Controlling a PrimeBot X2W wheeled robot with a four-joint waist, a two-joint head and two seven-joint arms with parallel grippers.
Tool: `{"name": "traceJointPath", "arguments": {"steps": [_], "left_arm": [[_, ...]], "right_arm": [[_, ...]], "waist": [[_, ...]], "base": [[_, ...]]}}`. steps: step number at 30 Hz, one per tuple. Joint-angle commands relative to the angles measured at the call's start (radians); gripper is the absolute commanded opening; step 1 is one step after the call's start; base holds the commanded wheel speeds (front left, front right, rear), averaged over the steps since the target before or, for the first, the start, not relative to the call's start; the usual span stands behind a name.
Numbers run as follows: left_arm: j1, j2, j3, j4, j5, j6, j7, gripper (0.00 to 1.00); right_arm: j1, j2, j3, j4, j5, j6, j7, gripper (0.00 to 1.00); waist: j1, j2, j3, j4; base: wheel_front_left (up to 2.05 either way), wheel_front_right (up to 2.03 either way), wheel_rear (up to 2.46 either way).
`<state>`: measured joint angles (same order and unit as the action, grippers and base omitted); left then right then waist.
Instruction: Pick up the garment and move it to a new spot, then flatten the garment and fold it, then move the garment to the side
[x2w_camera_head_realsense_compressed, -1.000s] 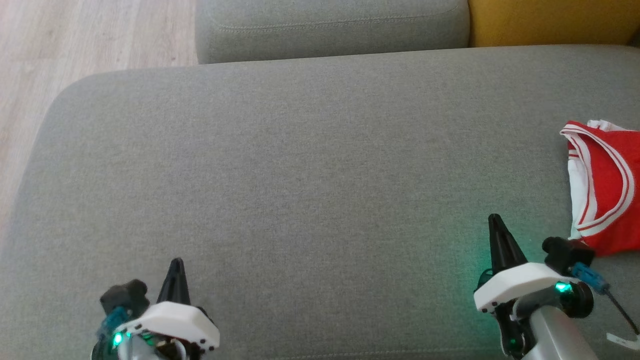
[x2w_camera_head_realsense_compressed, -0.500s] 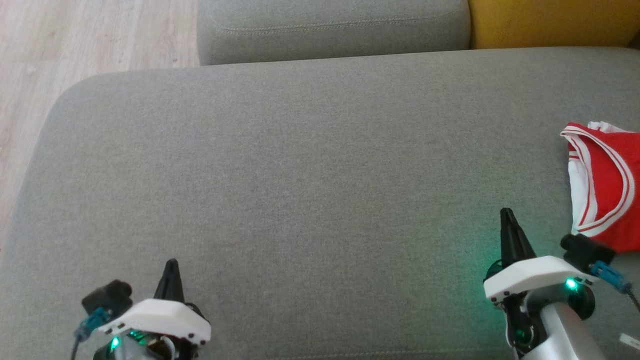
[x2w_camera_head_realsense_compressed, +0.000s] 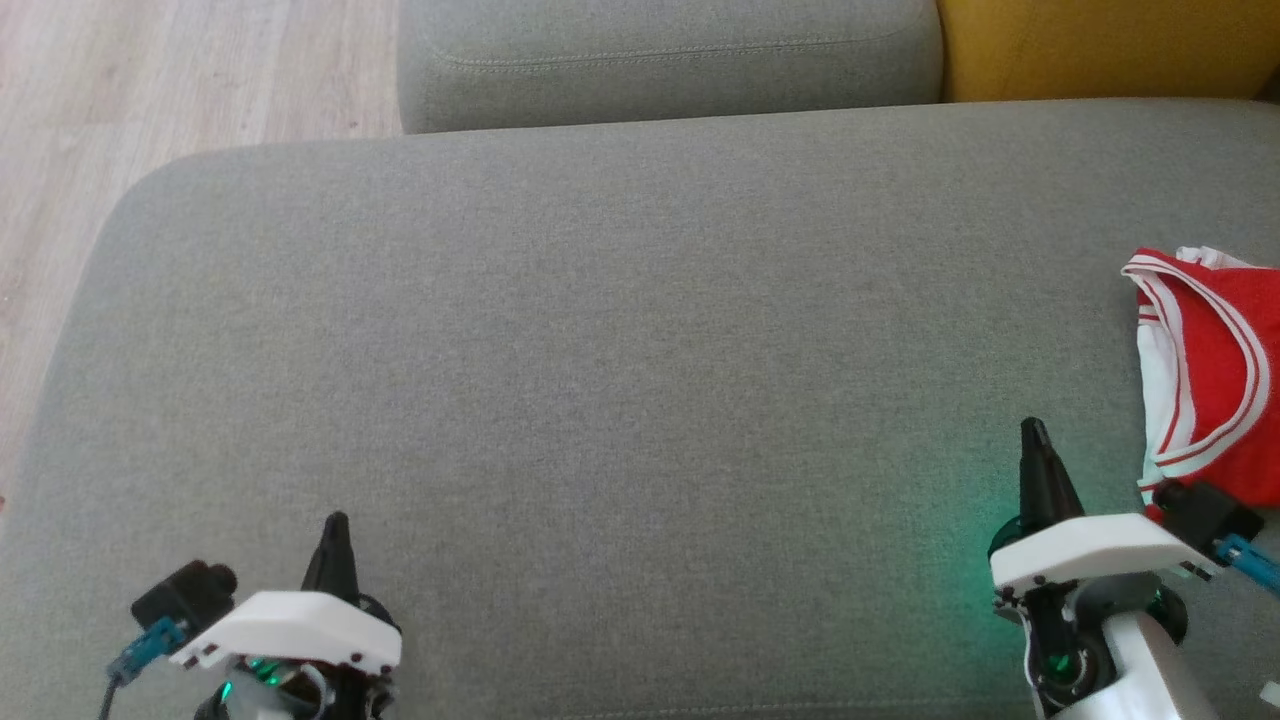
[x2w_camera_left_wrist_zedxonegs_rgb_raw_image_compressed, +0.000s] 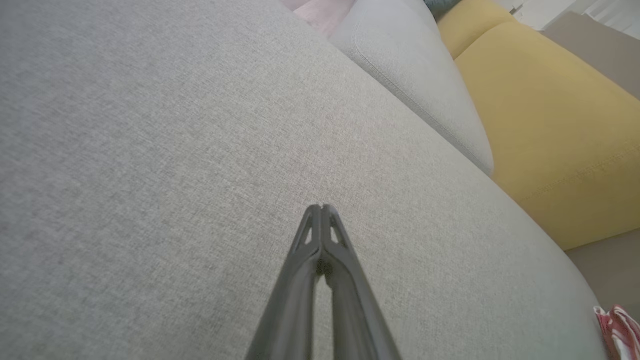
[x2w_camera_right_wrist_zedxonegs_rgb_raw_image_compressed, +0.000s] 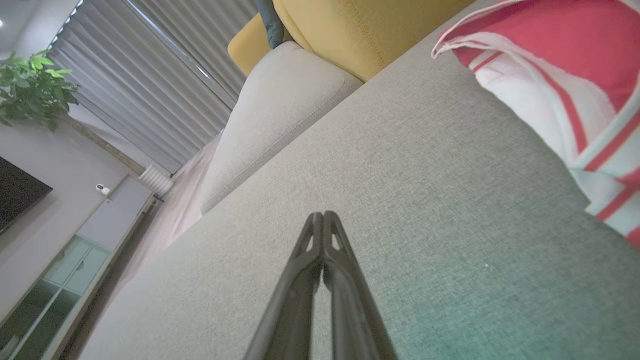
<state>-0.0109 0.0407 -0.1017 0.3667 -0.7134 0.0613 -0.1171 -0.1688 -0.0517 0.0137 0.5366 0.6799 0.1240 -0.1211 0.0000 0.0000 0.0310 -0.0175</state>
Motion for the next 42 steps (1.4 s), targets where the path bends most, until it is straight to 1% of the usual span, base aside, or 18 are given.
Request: {"name": "traceJointPath", "arguments": {"steps": [1,12,42], "left_arm": [[-0.058,0.004,0.029,-0.036,-0.027,-0.011,0.005,0.0],[-0.063,0.005,0.053,-0.047,-0.138,-0.034,0.034,0.0],[-0.079,0.007,0.126,-0.081,-0.482,-0.106,0.123,0.0]], "right_arm": [[-0.025,-0.003,-0.002,-0.046,0.031,0.003,0.008,0.0],[-0.014,-0.003,-0.018,-0.077,0.146,0.003,0.036,0.0],[0.02,-0.001,-0.068,-0.175,0.501,0.005,0.126,0.0]], "waist": [[0.0,0.0,0.0,0.0],[0.0,0.0,-0.004,0.002],[0.0,0.0,-0.015,0.009]], "base": [[0.0,0.0,0.0],[0.0,0.0,0.0],[0.0,0.0,0.0]]}}
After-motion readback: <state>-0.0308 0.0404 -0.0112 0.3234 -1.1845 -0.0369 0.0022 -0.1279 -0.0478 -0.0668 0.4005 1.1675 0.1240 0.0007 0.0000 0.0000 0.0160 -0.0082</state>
